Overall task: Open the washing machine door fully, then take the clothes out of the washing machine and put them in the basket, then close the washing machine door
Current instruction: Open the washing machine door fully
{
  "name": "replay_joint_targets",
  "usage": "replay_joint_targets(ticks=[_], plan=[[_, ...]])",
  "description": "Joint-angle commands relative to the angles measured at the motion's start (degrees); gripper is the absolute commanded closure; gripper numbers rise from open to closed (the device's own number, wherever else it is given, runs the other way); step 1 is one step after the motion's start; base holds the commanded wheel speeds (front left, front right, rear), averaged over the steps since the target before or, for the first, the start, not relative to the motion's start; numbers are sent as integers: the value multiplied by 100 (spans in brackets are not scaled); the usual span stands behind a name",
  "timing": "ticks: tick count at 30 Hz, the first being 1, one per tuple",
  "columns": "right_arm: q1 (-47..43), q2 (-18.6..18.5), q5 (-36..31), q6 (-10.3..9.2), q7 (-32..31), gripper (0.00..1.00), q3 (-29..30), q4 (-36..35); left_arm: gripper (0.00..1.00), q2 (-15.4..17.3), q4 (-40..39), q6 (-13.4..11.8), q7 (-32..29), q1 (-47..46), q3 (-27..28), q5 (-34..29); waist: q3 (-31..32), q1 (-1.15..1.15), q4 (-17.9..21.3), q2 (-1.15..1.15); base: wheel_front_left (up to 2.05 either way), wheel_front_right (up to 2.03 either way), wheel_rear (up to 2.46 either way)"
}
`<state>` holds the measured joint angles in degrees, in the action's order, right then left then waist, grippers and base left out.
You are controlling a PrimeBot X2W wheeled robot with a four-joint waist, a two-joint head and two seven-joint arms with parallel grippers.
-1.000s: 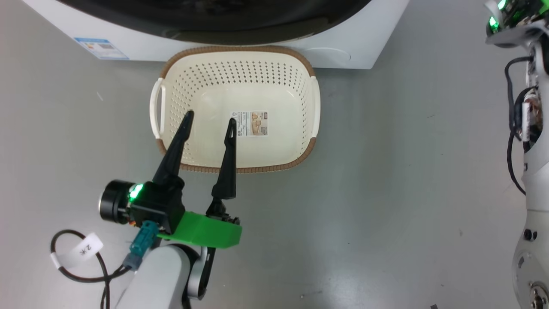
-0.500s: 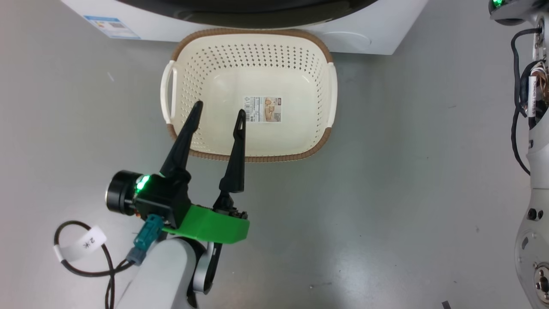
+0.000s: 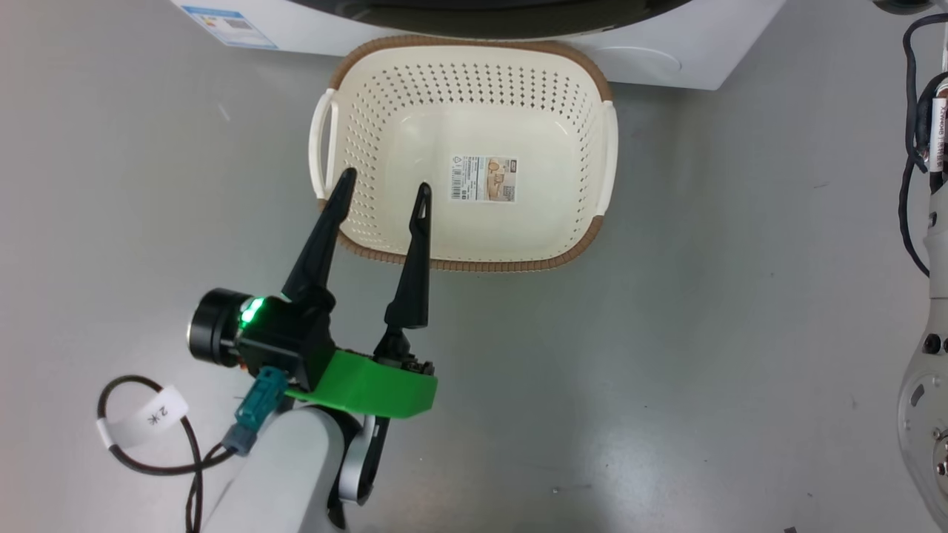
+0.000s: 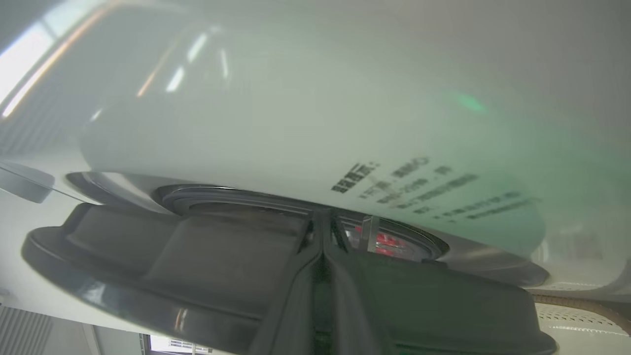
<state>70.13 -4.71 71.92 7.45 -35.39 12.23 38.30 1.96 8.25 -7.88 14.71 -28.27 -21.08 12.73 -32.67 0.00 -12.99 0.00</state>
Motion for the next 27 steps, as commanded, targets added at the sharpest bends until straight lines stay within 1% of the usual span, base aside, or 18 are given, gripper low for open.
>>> replay_joint_targets(ticks=[1, 9, 22, 27], plan=[[202, 148, -49, 3, -61, 100, -40, -112, 0, 92, -138, -43, 29, -23, 131, 70, -3, 0, -29, 0, 0, 0, 0], [264, 142, -164, 3, -274, 100, 59, -18, 0, 92, -136, -66, 29, 16, 124, 88, 50, 0, -84, 0, 0, 0, 0], [-54, 175, -145, 3, -633, 100, 10, -88, 0, 92, -231, -78, 29, 139, 383, 55, 216, 0, -19, 0, 0, 0, 0], [-147, 180, -117, 3, -713, 100, -94, -20, 0, 95, -255, -46, 29, 173, 594, 28, 252, 0, 0, 0, 0, 0, 0]])
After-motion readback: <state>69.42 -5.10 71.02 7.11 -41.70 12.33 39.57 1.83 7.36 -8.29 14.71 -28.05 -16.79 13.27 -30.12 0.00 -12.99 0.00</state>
